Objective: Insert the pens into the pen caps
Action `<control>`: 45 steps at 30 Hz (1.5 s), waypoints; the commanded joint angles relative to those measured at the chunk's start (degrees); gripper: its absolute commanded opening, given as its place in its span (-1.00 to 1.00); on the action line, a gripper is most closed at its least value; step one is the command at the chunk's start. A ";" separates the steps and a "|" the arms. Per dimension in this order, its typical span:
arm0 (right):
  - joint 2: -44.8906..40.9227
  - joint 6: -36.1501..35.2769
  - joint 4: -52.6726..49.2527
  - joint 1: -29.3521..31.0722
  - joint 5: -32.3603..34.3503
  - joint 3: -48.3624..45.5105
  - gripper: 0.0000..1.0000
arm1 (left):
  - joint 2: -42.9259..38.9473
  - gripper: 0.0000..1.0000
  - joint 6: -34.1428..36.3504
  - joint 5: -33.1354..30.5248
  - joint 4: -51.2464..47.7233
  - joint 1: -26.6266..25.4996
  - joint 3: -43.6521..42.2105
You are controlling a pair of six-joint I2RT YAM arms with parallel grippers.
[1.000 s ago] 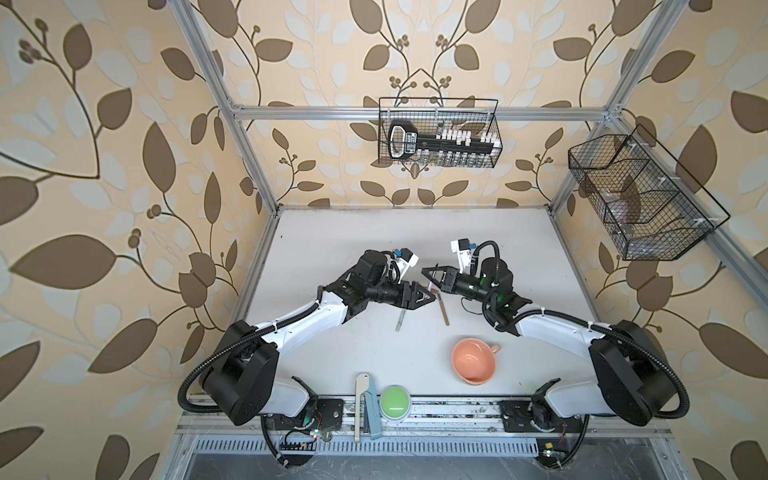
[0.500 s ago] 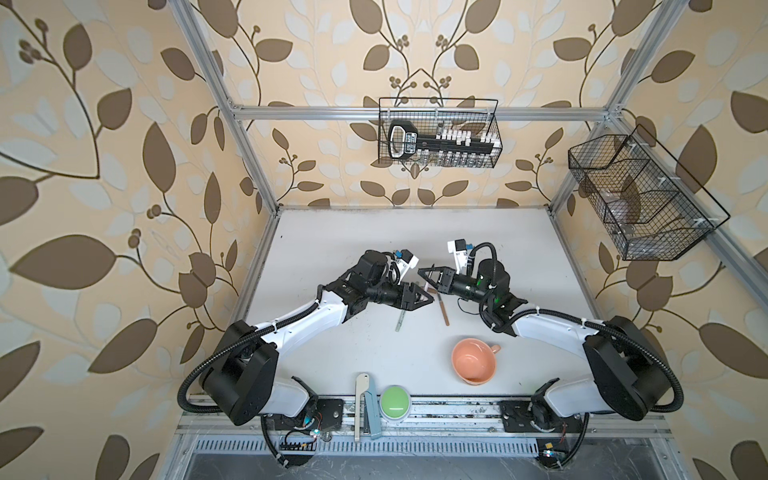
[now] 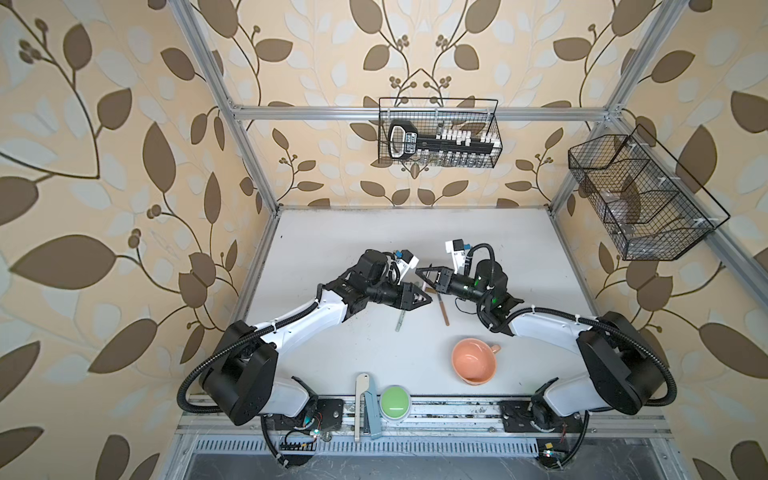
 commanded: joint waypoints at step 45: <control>38.69 -38.06 -78.53 9.20 26.68 61.13 -0.19 | -34.83 -0.86 6.58 -40.24 -37.04 0.06 2.04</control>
